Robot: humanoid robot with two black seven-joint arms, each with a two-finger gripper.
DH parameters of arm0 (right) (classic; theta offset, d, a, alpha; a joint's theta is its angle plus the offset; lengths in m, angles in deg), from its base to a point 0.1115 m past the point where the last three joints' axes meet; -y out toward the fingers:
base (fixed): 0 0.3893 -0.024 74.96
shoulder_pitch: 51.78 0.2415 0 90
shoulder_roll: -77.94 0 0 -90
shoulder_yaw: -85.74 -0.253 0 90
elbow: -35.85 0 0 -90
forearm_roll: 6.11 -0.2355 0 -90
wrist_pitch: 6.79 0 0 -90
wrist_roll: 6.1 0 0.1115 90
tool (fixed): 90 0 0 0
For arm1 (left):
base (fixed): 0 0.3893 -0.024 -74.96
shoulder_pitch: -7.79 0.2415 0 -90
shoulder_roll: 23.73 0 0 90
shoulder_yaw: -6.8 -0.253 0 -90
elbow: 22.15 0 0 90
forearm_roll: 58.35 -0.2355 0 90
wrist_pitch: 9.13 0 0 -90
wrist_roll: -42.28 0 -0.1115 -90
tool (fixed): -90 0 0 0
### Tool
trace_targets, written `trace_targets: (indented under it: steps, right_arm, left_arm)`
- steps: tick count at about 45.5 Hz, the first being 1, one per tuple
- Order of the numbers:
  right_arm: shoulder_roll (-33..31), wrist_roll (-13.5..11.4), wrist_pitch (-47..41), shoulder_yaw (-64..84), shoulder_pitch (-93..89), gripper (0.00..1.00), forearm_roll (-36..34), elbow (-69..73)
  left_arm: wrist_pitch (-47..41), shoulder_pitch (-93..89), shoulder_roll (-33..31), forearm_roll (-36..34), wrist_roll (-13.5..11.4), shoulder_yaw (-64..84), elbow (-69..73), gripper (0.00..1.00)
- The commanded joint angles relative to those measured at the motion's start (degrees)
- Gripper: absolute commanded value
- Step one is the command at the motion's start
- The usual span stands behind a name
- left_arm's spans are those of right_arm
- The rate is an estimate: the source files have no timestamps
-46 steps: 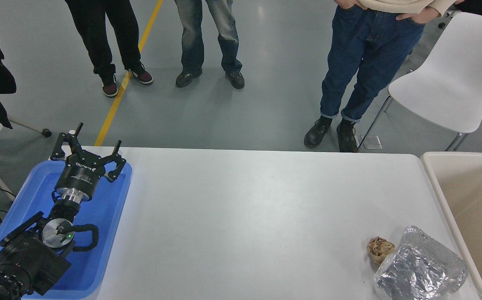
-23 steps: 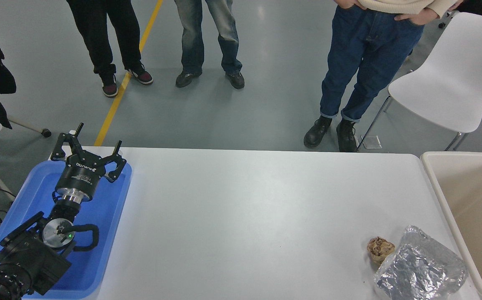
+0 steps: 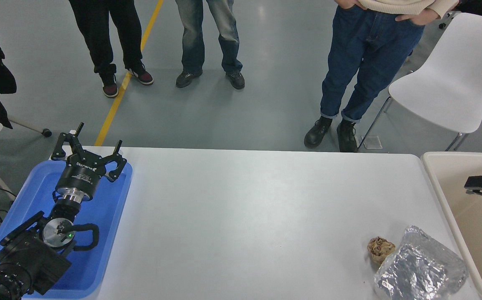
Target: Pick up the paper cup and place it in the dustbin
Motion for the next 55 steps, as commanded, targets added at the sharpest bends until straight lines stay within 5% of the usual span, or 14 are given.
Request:
trace_targets:
  steps: [1, 9, 42, 55]
  right_arm:
    - [4.6, 0.03, -20.31, 6.46, 13.98, 1.0, 0.07, 3.2]
    - [14.88, 0.12, -30.52, 12.0, 21.9, 1.0, -0.36, 3.29]
    - [28.25, 0.21, -30.52, 2.6, 35.17, 1.0, -1.07, 5.92]
    - [28.25, 0.21, -30.52, 0.4, 35.17, 1.0, -1.07, 5.75]
  left_arm:
    - [-0.08, 0.0, 0.0, 0.0, -0.01, 0.0, -0.01, 1.0]
    - [-0.08, 0.0, 0.0, 0.0, -0.01, 0.0, -0.01, 1.0]
    - [-0.08, 0.18, 0.17, 0.09, -0.19, 0.0, 0.08, 1.0]
    - [-0.08, 0.09, 0.09, 0.0, -0.01, 0.0, 0.08, 1.0]
